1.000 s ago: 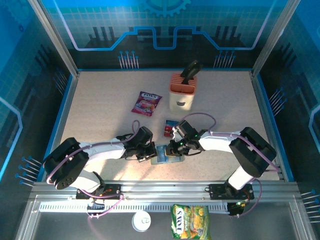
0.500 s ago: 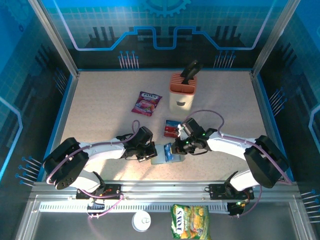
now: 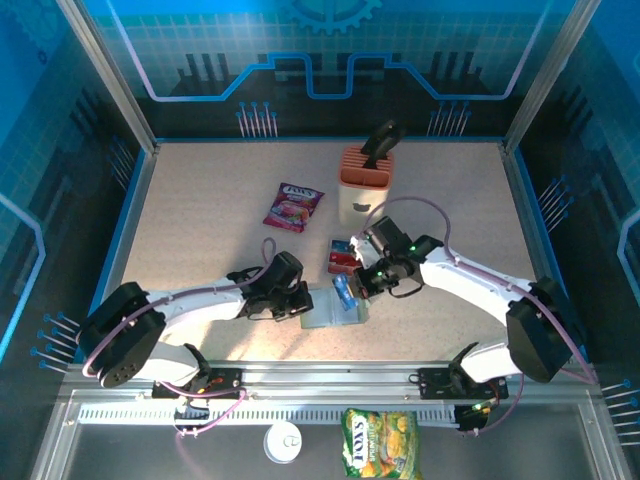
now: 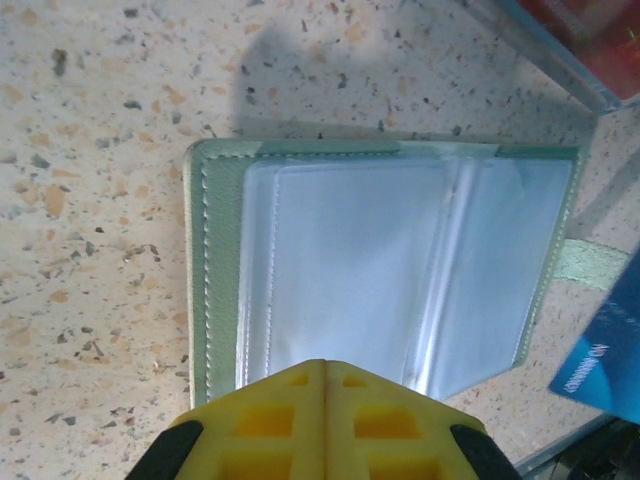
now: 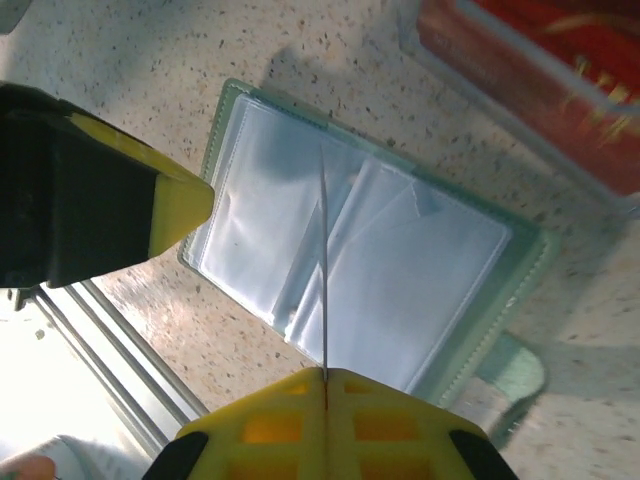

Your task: Take the credit cards out of the card holder

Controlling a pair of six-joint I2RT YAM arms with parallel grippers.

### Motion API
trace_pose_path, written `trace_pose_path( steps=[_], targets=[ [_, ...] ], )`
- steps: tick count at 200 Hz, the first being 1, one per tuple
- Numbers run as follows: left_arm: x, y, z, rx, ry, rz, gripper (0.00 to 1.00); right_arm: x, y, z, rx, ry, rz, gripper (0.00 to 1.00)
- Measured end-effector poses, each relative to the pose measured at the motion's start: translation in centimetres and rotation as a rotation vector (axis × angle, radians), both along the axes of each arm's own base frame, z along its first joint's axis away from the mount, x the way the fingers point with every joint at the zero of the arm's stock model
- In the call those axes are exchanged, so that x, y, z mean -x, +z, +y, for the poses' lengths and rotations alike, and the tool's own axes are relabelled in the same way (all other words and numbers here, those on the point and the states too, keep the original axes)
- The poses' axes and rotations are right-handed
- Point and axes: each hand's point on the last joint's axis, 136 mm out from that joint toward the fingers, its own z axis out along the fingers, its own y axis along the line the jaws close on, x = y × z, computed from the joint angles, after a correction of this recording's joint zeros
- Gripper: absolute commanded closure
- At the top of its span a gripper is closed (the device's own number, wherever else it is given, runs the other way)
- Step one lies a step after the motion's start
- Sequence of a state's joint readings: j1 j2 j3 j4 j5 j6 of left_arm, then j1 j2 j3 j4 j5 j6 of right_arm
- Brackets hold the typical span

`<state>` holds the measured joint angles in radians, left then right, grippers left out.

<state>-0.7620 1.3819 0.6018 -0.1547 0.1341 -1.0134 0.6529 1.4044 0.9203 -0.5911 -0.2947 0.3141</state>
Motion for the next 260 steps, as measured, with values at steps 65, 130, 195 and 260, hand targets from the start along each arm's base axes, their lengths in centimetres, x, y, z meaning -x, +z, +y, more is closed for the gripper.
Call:
trace_pose_path(
  steps=[65,130,195,260],
  targets=[
    [-0.3,0.9,0.1,0.009,0.010,-0.032,0.92,-2.2,1.4,-2.1,0.215,0.300,-0.181,1.00],
    [-0.4,1.4,0.4,0.009,0.019,-0.050,0.92,-4.0,3.3,-1.9,0.282,0.607,-0.296,1.00],
    [0.2,1.0,1.0,0.002,0.021,-0.042,0.90,-9.9,4.6,-1.3,0.334,0.710,-0.337,1.00],
    [0.0,1.2,1.1,0.005,0.029,-0.054,0.93,-13.2,4.0,-1.1,0.347,0.739,-0.313,1.00]
  ],
)
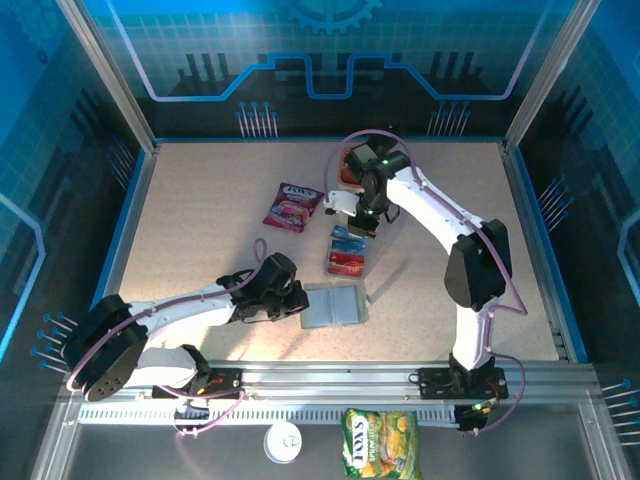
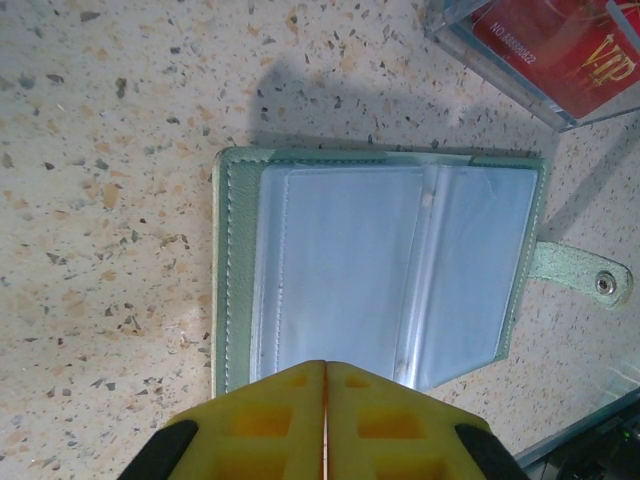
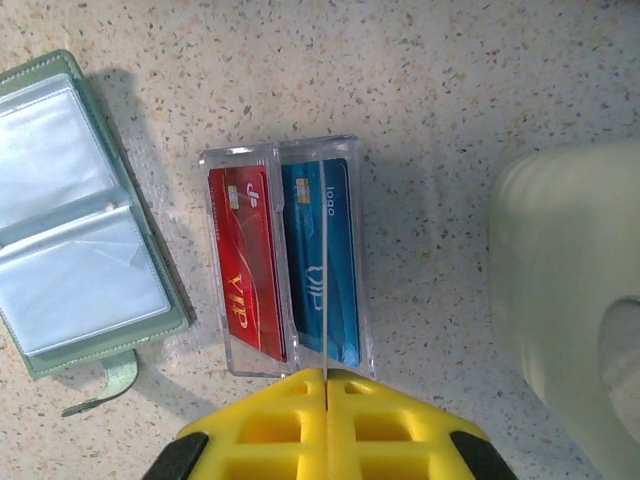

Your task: Take the credit cards out of the card holder

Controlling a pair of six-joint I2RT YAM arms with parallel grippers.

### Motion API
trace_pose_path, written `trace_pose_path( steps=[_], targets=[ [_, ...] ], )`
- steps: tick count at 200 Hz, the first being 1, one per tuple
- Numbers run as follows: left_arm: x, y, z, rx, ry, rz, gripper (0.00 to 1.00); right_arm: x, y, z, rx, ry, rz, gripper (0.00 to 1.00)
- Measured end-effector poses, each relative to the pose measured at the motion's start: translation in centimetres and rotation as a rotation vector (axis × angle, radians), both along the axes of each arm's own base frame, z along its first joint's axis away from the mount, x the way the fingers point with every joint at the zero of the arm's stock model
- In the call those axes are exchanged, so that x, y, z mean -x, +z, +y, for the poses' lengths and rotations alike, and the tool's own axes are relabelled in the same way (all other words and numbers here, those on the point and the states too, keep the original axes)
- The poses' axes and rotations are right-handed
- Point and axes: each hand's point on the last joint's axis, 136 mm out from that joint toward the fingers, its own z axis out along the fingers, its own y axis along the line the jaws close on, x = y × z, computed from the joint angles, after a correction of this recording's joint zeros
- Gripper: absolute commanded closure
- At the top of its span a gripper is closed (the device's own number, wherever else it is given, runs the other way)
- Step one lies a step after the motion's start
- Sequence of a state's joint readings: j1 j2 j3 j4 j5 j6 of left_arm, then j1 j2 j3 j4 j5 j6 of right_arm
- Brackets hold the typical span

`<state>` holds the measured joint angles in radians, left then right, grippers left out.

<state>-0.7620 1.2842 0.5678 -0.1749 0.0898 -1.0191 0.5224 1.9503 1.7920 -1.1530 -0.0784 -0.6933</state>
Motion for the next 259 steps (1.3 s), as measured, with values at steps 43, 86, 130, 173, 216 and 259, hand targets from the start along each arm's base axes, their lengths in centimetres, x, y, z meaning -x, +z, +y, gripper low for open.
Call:
trace_pose_path(
  steps=[43,86,130,173,216,259],
  targets=[
    [-0.1,0.0,0.1,-0.004,0.005,-0.005,0.93,0.2,-1.9,-0.2,0.033,0.014,0.051,0.99],
    [0.0,-0.2,0.3,-0.009,0.009,-0.005,0.94,-0.1,-2.0,-0.6,0.041,0.011,0.044,0.99],
    [0.1,-0.1,0.5,-0.008,0.011,-0.009,0.94,-0.5,-2.0,-0.7,0.043,0.006,0.030,0.98],
    [0.0,0.3,0.5,0.000,0.013,-0.021,0.94,-0.5,-2.2,-0.7,0.045,0.010,0.033,0.95],
    [-0.1,0.7,0.5,0.006,0.015,-0.032,0.93,-0.5,-2.4,-0.7,0.048,0.008,0.039,0.82],
    [0.2,0.5,0.7,0.000,0.015,-0.027,0.95,-0.5,-2.6,-0.7,0.041,-0.024,0.035,0.80]
  ],
)
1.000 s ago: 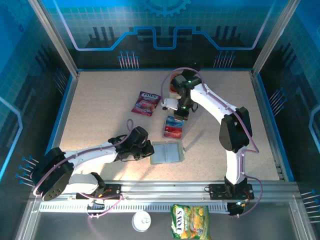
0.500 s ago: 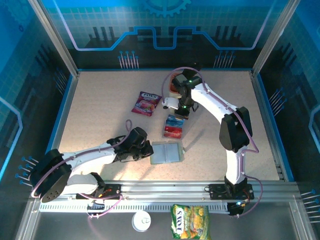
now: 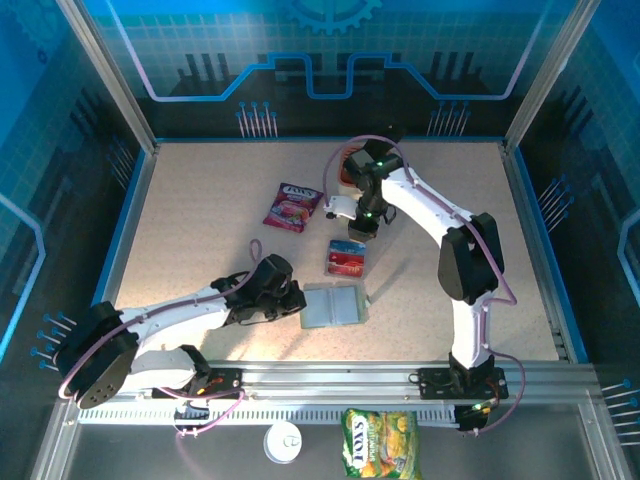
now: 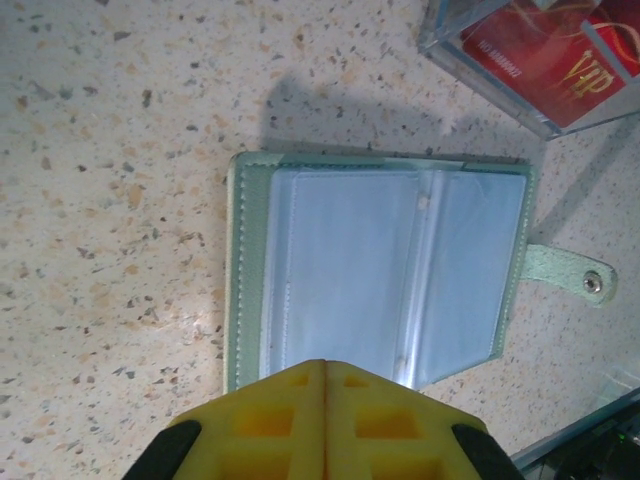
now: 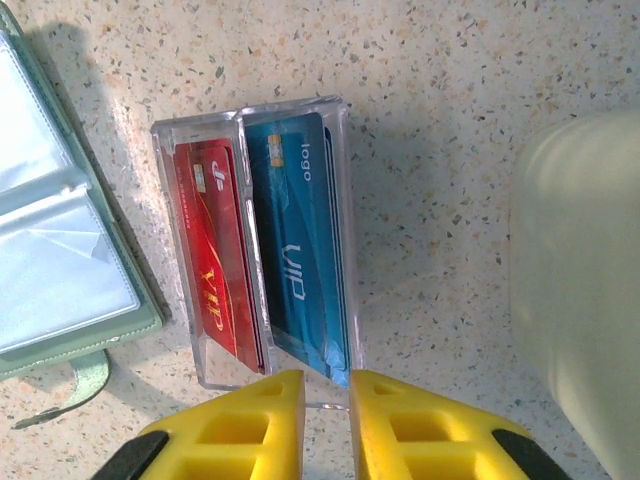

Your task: Take the credit cards out of the card holder

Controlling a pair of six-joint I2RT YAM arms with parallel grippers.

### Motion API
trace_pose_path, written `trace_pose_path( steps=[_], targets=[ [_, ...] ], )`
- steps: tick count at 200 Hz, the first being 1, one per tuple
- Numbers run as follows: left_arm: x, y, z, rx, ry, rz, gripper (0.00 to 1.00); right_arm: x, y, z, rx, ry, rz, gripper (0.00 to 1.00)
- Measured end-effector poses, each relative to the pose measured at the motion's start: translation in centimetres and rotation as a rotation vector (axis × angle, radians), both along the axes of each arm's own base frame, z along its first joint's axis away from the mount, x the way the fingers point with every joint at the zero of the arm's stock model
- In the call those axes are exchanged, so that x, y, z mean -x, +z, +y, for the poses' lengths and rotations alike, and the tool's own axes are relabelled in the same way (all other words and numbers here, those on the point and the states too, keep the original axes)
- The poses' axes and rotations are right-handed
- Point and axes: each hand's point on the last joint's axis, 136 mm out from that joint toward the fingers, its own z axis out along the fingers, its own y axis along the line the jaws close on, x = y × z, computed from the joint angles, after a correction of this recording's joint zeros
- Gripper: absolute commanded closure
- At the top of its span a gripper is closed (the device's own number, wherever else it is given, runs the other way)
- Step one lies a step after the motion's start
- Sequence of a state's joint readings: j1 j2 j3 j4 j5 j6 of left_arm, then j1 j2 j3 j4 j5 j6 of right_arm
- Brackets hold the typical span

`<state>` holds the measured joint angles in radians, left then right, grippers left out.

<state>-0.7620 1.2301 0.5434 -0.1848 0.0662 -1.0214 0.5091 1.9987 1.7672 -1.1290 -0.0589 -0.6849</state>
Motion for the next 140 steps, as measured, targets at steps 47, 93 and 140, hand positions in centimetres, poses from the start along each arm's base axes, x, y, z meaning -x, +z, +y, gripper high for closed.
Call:
trace_pose_path(
  steps=[47,93,140],
  targets=[
    [0.5,-0.8,0.5,-0.019,0.000,0.020,0.99,0.8,1.5,0.1,-0.071,-0.184,-0.036,0.78],
    [0.7,-1.8,0.7,-0.040,-0.001,0.044,1.00,4.6,0.9,3.0,-0.222,-0.440,0.028,0.77],
    [0.8,-2.5,0.6,-0.049,-0.003,0.058,1.00,9.1,-2.3,5.2,-0.321,-0.695,0.233,0.78]
  ],
)
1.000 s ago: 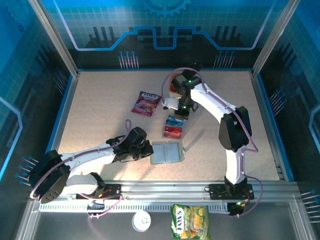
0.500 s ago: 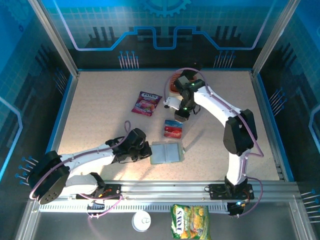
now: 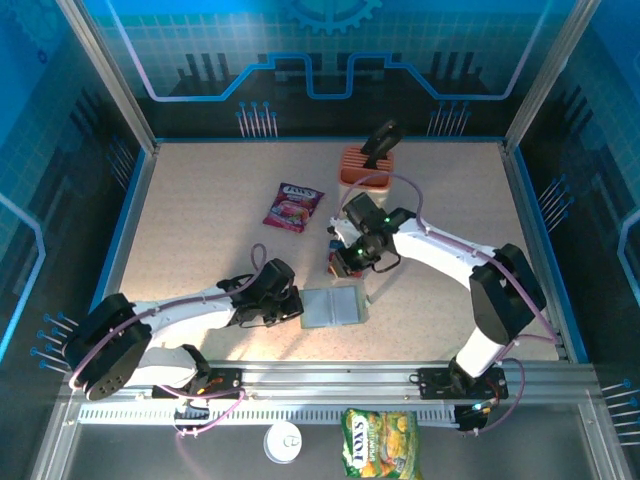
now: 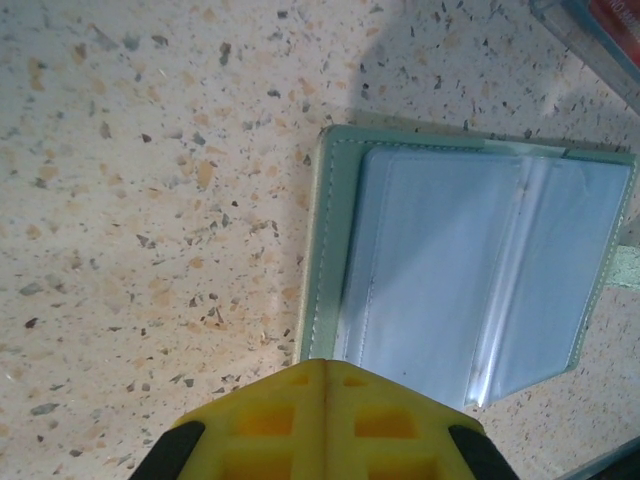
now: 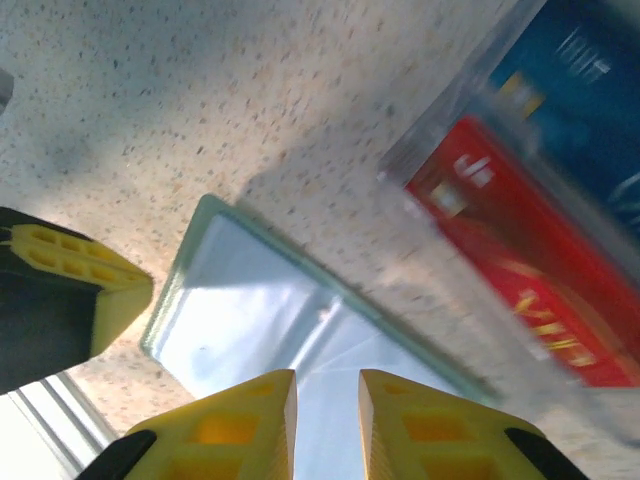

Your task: Take the credit cards out of the card holder

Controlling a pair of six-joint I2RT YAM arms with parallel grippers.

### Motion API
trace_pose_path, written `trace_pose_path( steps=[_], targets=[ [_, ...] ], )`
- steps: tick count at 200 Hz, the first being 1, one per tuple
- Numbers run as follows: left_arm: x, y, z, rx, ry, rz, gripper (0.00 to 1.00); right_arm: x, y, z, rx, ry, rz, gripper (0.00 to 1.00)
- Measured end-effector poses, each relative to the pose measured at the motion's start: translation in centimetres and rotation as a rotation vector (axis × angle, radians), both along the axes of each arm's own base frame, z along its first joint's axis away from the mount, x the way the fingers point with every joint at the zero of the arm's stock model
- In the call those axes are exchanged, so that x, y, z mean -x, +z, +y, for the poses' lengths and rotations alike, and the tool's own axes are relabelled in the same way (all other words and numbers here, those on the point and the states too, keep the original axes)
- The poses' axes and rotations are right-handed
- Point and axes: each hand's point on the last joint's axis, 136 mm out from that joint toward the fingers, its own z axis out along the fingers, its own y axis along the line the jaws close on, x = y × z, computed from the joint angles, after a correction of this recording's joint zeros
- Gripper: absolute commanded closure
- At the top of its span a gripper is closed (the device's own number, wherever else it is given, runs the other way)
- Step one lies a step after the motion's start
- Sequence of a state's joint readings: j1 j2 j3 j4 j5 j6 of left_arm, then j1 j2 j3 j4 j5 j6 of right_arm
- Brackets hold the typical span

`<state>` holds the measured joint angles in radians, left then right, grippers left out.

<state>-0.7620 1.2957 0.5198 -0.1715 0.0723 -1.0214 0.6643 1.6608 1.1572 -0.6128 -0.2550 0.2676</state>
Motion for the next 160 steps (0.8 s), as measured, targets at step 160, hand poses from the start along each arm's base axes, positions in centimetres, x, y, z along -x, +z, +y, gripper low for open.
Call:
trace_pose_path(
  steps=[160],
  targets=[
    [0.2,-1.4,0.0,-0.022,-0.010,0.046,1.00,6.5,-6.1,6.2,-0.085,-0.127,0.277,0.72]
  ],
)
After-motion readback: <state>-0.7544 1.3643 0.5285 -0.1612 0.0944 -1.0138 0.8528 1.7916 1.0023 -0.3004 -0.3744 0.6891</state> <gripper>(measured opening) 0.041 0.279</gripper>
